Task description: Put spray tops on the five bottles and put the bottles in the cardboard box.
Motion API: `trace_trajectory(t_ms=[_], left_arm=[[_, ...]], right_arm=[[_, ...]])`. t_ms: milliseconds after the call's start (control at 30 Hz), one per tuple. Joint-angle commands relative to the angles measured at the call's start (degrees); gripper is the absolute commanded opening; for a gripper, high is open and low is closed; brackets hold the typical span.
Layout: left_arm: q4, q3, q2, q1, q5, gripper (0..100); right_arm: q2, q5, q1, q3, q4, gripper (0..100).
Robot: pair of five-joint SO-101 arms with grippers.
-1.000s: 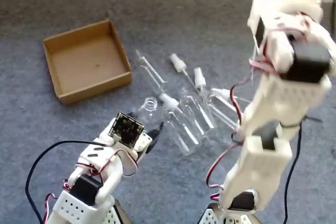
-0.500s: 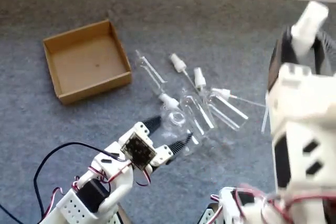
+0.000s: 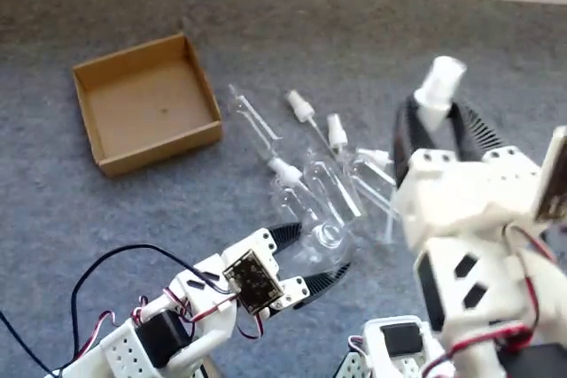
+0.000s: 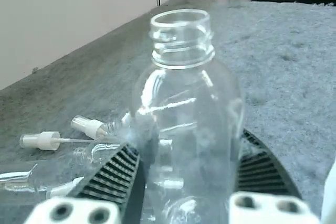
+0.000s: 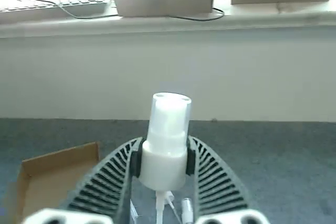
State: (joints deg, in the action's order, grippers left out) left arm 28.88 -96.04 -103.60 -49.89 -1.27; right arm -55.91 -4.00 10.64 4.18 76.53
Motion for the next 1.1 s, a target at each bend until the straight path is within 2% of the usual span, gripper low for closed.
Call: trace_trajectory(t_ms=[0, 467, 1067], left_arm=[[2.2, -1.0, -0.8, -0.7, 0.8, 6], [1.9, -1.0, -0.9, -0.6, 0.8, 6], [1.8, -1.0, -0.9, -0.6, 0.8, 6]], right_arm=[[-7.3, -0.8, 7.1, -10.2, -8.7, 2.3], [-25.6, -0.8, 13.0, -35.6, -26.9, 2.3], [-31.6, -0.8, 14.8, -37.1, -27.7, 2.3]])
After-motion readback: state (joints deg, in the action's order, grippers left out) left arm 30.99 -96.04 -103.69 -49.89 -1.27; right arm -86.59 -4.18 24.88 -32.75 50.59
